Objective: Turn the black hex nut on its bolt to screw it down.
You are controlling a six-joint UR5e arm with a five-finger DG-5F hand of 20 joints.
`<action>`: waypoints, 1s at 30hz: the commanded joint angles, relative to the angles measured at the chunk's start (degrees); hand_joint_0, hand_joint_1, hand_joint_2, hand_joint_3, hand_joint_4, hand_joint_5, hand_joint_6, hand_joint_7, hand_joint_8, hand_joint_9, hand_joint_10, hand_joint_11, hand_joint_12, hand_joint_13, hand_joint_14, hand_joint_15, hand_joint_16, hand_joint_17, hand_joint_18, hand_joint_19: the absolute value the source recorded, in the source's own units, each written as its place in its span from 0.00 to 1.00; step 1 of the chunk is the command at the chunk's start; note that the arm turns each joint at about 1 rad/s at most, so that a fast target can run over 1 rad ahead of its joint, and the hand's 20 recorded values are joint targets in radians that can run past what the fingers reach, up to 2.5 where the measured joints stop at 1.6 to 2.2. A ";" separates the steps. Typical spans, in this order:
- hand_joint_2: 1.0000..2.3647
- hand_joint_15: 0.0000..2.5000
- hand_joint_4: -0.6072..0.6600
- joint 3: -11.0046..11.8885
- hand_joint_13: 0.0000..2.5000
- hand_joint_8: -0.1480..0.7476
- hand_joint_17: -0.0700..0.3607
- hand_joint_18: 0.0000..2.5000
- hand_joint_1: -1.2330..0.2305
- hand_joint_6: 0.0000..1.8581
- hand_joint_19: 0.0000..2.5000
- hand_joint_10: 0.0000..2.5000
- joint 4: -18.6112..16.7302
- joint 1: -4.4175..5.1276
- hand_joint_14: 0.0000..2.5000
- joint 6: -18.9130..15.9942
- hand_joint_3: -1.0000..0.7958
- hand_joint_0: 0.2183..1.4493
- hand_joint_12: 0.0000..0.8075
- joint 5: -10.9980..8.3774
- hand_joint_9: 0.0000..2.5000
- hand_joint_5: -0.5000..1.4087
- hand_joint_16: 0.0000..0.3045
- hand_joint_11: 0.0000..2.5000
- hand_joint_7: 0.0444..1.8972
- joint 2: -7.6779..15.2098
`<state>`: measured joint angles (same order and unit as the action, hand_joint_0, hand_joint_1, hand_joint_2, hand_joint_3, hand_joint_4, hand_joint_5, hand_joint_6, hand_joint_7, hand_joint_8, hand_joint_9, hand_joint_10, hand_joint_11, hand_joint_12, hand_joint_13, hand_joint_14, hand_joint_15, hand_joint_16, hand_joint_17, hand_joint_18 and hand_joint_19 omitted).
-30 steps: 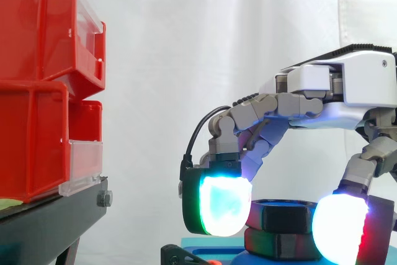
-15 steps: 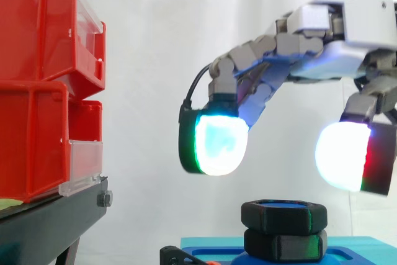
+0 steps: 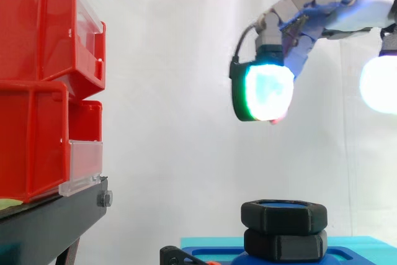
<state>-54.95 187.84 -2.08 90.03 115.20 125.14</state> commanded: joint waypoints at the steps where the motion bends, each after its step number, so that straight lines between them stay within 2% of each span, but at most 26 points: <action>1: 0.00 0.07 0.66 -1.12 0.22 0.47 0.40 0.18 0.42 0.27 0.22 0.00 3.23 -0.99 0.00 -0.03 0.28 0.26 0.41 -0.68 0.33 0.21 0.15 0.12 0.45 -0.95; 4: 0.00 0.07 0.66 -4.20 0.22 0.47 0.40 0.18 0.42 0.27 0.22 0.00 3.32 -1.61 0.00 -0.03 0.28 0.26 0.41 -0.77 0.33 0.21 0.15 0.12 0.44 -2.88; 7: 0.00 0.07 0.64 -10.79 0.22 0.47 0.40 0.18 0.42 0.27 0.23 0.00 2.00 -1.96 0.00 -0.12 0.29 0.27 0.41 -0.77 0.32 0.20 0.15 0.11 0.42 -7.54; 8: 0.00 0.07 0.64 -16.59 0.21 0.46 0.40 0.17 0.42 0.27 0.23 0.00 -2.66 -2.13 0.00 -0.56 0.29 0.27 0.41 -0.94 0.31 0.20 0.15 0.10 0.42 -11.14; 9: 0.00 0.06 0.62 -18.70 0.18 0.45 0.40 0.15 0.42 0.27 0.23 0.00 -4.50 -2.31 0.00 -1.17 0.29 0.27 0.41 -1.03 0.30 0.20 0.15 0.09 0.40 -12.29; 10: 0.00 0.05 0.62 -22.48 0.17 0.44 0.40 0.14 0.42 0.27 0.23 0.00 -7.58 -2.57 0.00 -2.67 0.29 0.27 0.41 -1.12 0.28 0.19 0.15 0.08 0.40 -14.31; 12: 0.00 0.03 0.60 -24.59 0.13 0.43 0.40 0.10 0.42 0.27 0.22 0.00 -9.42 -2.75 0.00 -4.42 0.29 0.27 0.40 -1.12 0.23 0.18 0.15 0.05 0.38 -15.71; 15: 0.00 0.00 0.60 -24.85 0.04 0.40 0.40 0.04 0.39 0.27 0.21 0.00 -10.48 -2.66 0.00 -6.97 0.29 0.27 0.38 -1.29 0.15 0.16 0.15 0.01 0.34 -16.07; 18: 0.00 0.00 0.57 -24.85 0.01 0.37 0.39 0.03 0.33 0.27 0.21 0.00 -10.30 -2.75 0.00 -10.93 0.30 0.30 0.37 -1.65 0.09 0.15 0.14 0.00 0.33 -15.89; 19: 0.00 0.00 0.57 -24.94 0.01 0.37 0.39 0.03 0.33 0.27 0.21 0.00 -10.30 -2.75 0.00 -14.62 0.30 0.30 0.37 -2.44 0.08 0.15 0.14 0.00 0.33 -15.89; 20: 0.00 0.00 0.57 -24.94 0.01 0.37 0.39 0.03 0.32 0.27 0.21 0.00 -10.30 -2.66 0.00 -16.82 0.30 0.30 0.37 -2.96 0.08 0.15 0.14 0.00 0.33 -15.89; 21: 0.00 0.00 0.57 -24.94 0.01 0.37 0.39 0.04 0.33 0.27 0.21 0.00 -10.30 -2.66 0.00 -17.70 0.29 0.29 0.37 -3.32 0.08 0.15 0.14 0.00 0.33 -15.89; 22: 0.00 0.00 0.57 -24.94 0.01 0.37 0.39 0.04 0.34 0.27 0.21 0.00 -10.30 -2.57 0.00 -20.42 0.29 0.29 0.37 -4.37 0.08 0.15 0.15 0.00 0.33 -15.89; 24: 0.00 0.00 0.58 -24.94 0.00 0.36 0.39 0.03 0.35 0.27 0.20 0.00 -10.48 -2.57 0.00 -22.18 0.29 0.28 0.37 -5.16 0.05 0.14 0.14 0.00 0.32 -15.89; 26: 0.00 0.00 0.58 -24.94 0.00 0.35 0.39 0.02 0.37 0.27 0.21 0.00 -10.83 -2.40 0.00 -26.22 0.29 0.27 0.37 -7.09 0.03 0.14 0.14 0.00 0.32 -15.80; 28: 0.00 0.00 0.58 -24.85 0.00 0.35 0.39 0.01 0.37 0.27 0.21 0.00 -10.92 -2.31 0.00 -28.59 0.28 0.27 0.37 -7.80 0.01 0.13 0.14 0.00 0.30 -15.89; 29: 0.00 0.00 0.58 -24.94 0.00 0.34 0.39 0.00 0.40 0.27 0.22 0.00 -11.53 -2.22 0.00 -32.20 0.28 0.26 0.37 -8.76 0.00 0.13 0.14 0.00 0.30 -15.89; 30: 0.00 0.00 0.59 -24.85 0.00 0.34 0.39 0.00 0.41 0.27 0.22 0.00 -11.80 -2.22 0.00 -32.55 0.28 0.25 0.37 -8.85 0.00 0.12 0.14 0.00 0.30 -15.80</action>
<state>-79.82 176.88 -4.44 65.17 107.93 109.28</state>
